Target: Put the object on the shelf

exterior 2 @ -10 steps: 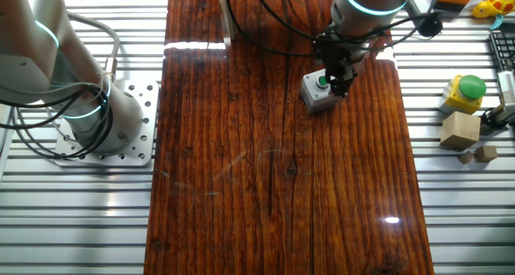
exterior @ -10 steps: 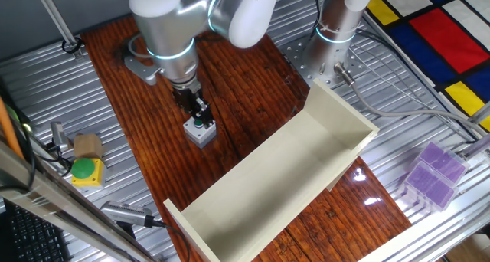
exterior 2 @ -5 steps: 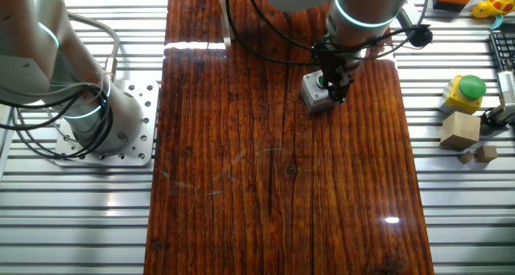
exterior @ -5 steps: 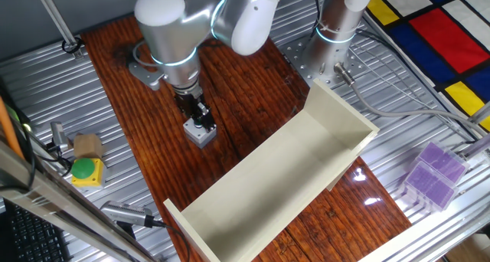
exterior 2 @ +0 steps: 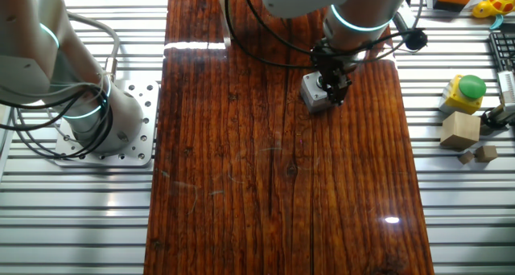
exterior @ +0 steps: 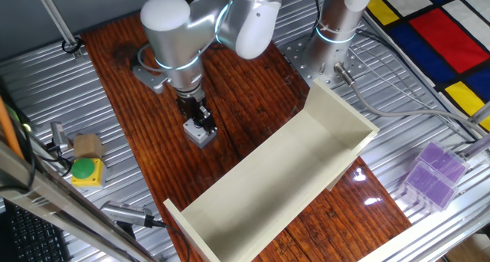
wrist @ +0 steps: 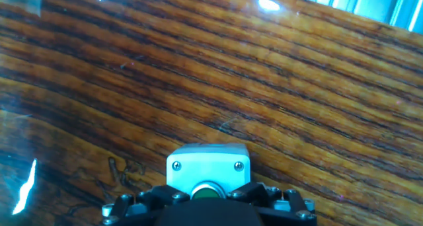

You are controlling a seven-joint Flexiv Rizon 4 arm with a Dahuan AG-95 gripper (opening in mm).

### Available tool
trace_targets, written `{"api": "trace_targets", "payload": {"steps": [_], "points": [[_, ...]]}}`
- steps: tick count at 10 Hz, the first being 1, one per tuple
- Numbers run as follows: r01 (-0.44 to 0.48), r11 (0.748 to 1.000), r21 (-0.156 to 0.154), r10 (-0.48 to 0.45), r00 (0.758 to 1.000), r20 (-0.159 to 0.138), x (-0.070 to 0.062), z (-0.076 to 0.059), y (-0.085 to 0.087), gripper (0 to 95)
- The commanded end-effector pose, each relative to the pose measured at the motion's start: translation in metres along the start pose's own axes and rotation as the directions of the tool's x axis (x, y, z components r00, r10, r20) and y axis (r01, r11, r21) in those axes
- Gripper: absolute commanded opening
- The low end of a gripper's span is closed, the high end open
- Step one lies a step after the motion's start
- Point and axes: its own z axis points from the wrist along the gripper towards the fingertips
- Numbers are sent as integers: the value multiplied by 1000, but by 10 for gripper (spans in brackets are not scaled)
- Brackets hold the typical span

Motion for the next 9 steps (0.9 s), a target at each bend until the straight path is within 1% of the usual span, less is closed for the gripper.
{"api": "trace_targets", "payload": {"steps": [1, 3, 6, 7, 8, 9], "points": [[-25, 1000, 8, 25, 1000, 0, -1, 0, 0, 0], [-27, 1000, 10, 27, 1000, -4, -1, 0, 0, 0], [-30, 999, 15, 30, 999, -16, -1, -5, 0, 0], [-30, 999, 14, 31, 999, -21, -2, -10, 0, 0], [-30, 999, 12, 30, 999, -30, -2, -17, 0, 0], [-33, 999, 9, 33, 998, -44, -2, -31, 1, 0]]}}
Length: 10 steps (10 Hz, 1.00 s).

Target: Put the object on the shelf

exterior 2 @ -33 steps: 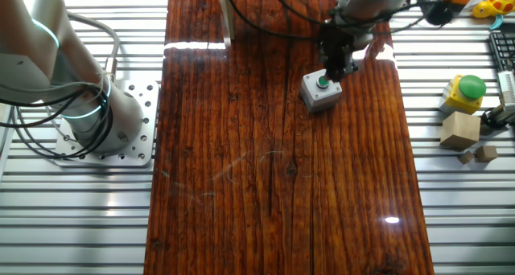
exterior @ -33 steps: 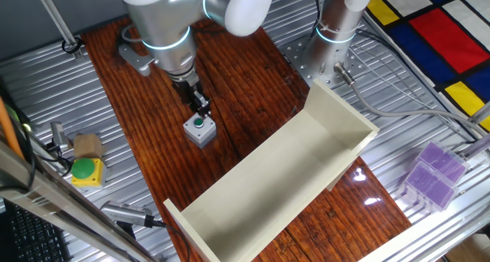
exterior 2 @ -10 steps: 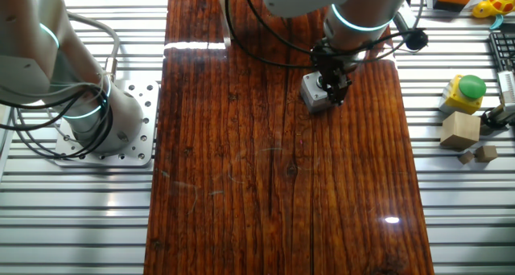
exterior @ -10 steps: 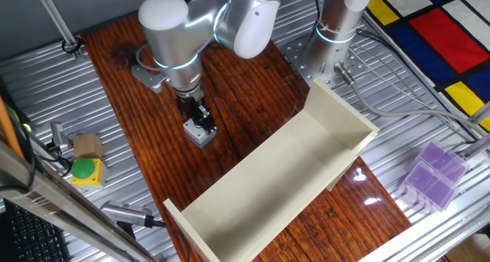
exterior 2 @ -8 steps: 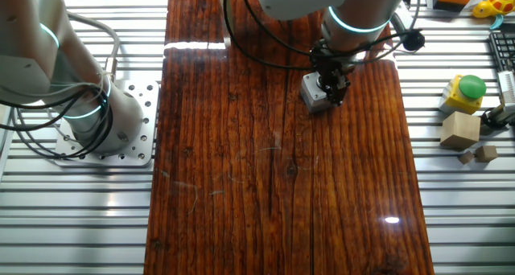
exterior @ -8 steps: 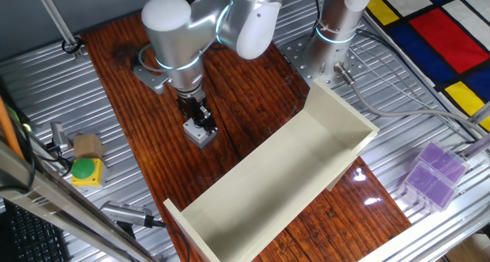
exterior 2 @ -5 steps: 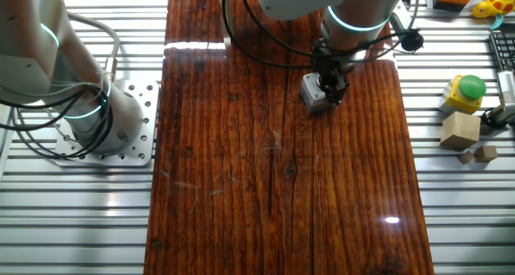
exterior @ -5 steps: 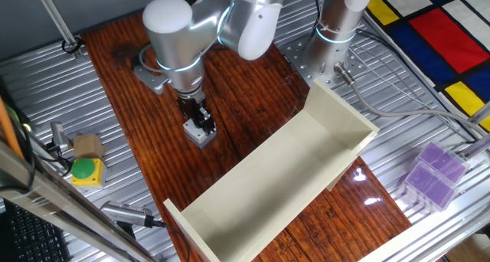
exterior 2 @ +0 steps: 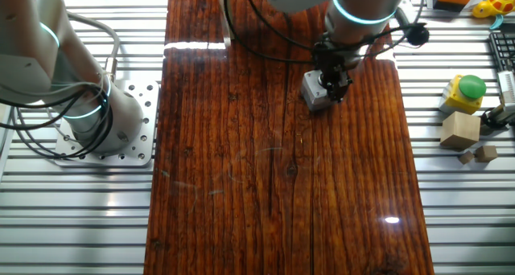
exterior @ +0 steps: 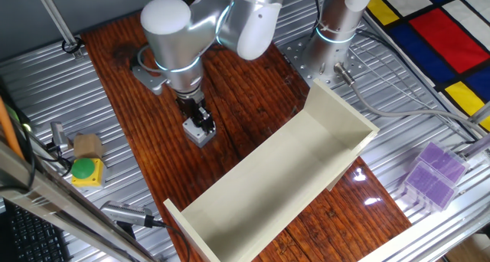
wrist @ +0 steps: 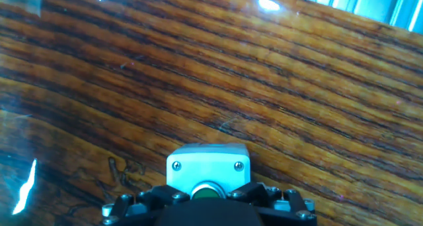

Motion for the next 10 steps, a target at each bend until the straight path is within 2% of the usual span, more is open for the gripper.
{"api": "trace_targets", "payload": {"steps": [1, 2, 3, 5, 6, 9, 10], "points": [[-10, 1000, -2, 10, 1000, -20, 2, -23, 2, 0], [-14, 1000, -1, 14, 1000, -27, 2, -29, 3, 0], [-23, 1000, -1, 23, 999, -36, 5, -49, 7, 0], [-31, 1000, -2, 31, 999, -39, 8, -66, 11, 0], [-38, 999, -2, 38, 998, -40, 12, -80, 16, 0], [-50, 999, 14, 51, 998, -48, 15, -104, 25, 0], [-62, 998, 18, 63, 996, -63, 14, -112, 28, 0]]}}
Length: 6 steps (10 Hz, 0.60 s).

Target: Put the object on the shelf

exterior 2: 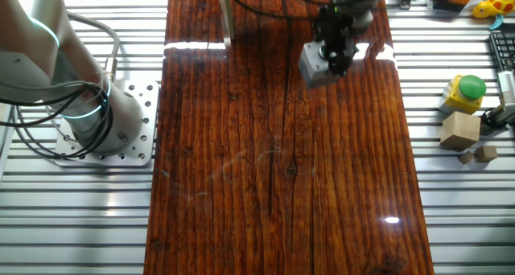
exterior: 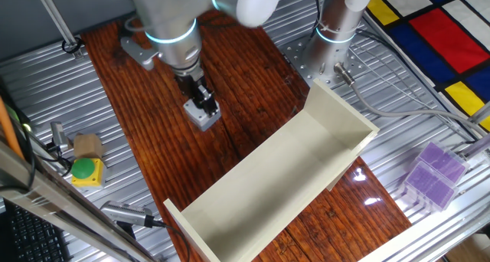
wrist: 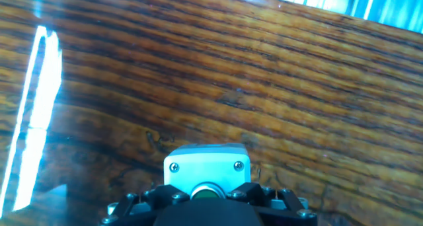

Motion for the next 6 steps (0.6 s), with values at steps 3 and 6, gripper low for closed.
{"api": "trace_targets", "payload": {"steps": [3, 6], "points": [[-21, 1000, 17, 21, 1000, -14, -5, -11, 5, 0], [57, 998, 14, -57, 998, -18, -5, -11, 5, 0]]}}
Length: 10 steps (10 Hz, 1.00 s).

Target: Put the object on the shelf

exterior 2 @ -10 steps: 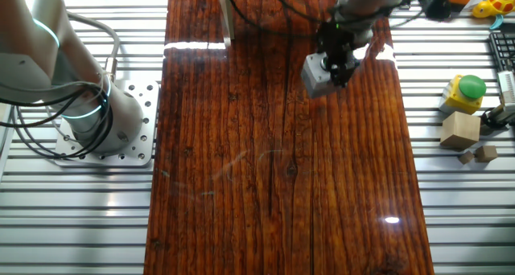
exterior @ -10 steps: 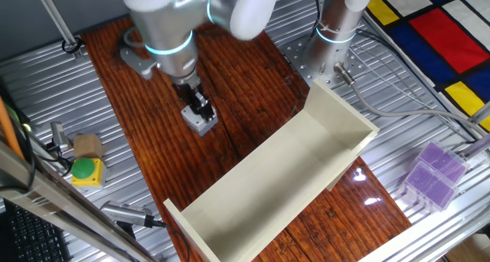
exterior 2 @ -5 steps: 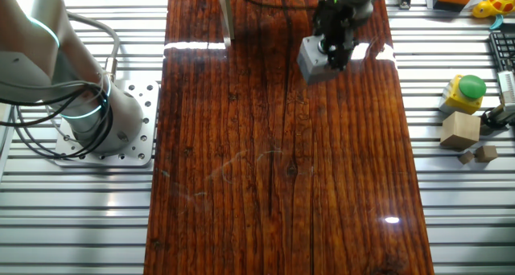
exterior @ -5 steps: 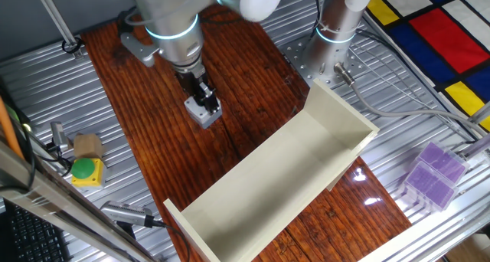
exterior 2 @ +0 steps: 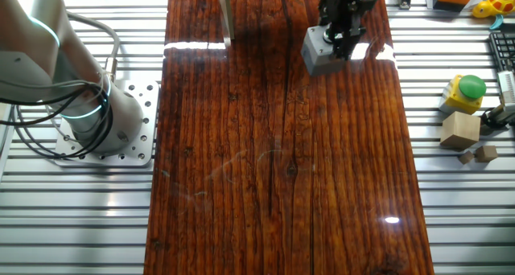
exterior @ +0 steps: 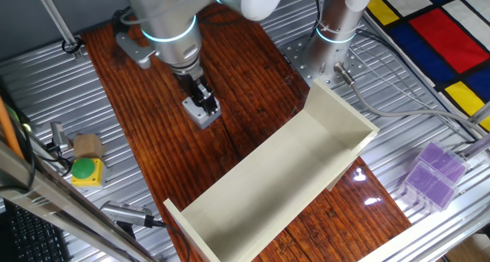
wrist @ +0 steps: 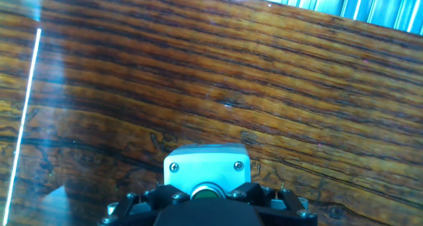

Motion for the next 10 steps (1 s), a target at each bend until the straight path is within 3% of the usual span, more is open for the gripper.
{"api": "trace_targets", "payload": {"steps": [1, 7, 10], "points": [[87, 996, -7, -87, 996, -9, -1, 0, 0, 0], [111, 994, -15, -111, 994, 5, -1, 0, 0, 0], [123, 990, -67, -121, 992, 28, -1, 0, 0, 0]]}}
